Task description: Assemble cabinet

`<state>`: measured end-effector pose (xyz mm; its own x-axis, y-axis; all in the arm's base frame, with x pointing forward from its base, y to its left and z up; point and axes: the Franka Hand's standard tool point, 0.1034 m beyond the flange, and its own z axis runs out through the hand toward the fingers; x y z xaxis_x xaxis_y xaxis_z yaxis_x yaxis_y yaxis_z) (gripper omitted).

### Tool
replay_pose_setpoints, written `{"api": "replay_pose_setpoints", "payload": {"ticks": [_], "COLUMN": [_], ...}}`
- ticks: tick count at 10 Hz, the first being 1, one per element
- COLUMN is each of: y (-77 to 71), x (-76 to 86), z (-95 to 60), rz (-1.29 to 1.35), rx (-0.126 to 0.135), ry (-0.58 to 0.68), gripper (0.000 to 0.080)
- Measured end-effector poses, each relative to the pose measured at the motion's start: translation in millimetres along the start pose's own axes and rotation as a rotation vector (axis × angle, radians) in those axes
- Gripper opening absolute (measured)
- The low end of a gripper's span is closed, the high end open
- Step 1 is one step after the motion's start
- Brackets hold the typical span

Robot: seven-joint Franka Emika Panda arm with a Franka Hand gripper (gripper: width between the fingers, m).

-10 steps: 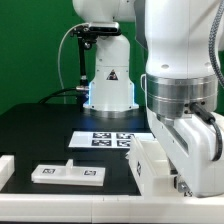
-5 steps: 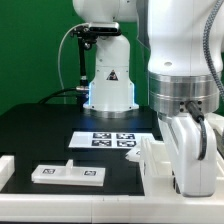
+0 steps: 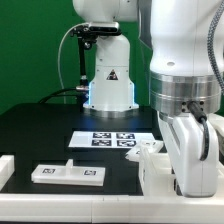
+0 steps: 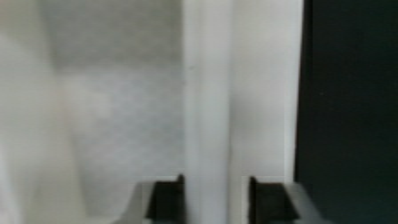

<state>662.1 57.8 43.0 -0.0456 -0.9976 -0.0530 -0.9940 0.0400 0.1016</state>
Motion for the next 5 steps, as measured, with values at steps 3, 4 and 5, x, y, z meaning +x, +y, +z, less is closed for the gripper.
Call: {"api": "replay_pose_setpoints", "payload": {"ticks": [3,4,5], "y": [0.0,-0.5,-2.8], "x": [-0.1,0.0,1.8], "z": [0.0,-1.7,-15.8], "rz": [0.000,-0.010,-0.100], "rx": [0.000,0.002,0.017], "ry": [0.000,-0.001,-0.006], "gripper": [0.0501,0.0696,0.0696]}}
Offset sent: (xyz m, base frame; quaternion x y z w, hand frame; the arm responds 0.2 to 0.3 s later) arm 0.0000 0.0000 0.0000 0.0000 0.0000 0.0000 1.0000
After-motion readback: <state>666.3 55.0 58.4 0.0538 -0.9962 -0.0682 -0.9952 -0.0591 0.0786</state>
